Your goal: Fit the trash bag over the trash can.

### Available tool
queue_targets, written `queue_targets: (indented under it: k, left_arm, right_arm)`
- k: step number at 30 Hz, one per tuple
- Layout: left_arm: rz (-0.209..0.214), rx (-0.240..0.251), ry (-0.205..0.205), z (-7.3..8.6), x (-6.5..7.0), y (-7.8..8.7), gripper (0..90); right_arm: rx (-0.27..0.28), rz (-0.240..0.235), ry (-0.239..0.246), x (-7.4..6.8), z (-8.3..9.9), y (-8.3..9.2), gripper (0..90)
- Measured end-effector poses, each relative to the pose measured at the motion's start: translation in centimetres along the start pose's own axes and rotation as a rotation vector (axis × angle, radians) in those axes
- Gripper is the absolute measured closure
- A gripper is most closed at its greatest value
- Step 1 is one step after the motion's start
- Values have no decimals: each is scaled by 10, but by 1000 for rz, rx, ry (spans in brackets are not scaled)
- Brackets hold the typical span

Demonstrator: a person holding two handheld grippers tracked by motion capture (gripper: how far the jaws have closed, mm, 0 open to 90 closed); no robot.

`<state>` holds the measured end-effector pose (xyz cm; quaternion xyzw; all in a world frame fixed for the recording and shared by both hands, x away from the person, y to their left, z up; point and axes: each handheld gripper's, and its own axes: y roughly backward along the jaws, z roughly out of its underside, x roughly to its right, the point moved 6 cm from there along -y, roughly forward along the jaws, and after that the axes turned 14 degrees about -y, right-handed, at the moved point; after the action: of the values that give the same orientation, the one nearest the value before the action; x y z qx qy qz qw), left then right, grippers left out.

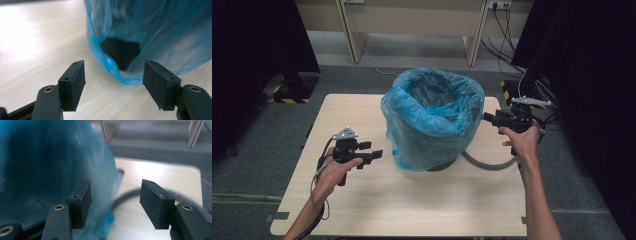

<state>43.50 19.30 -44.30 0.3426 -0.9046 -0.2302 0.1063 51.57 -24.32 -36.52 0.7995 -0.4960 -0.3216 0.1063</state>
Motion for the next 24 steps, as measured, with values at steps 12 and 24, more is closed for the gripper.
queue_targets:
  k: [12, 24]
  left_arm:
    - [102, 113, -126, -54, 55, -29, 201]
    - [71, 34, -182, -31, 47, -67, 809]
  right_arm:
    - [85, -50, 17, -42, -33, 14, 442]
    - [59, -71, -14, -34, -12, -1, 617]
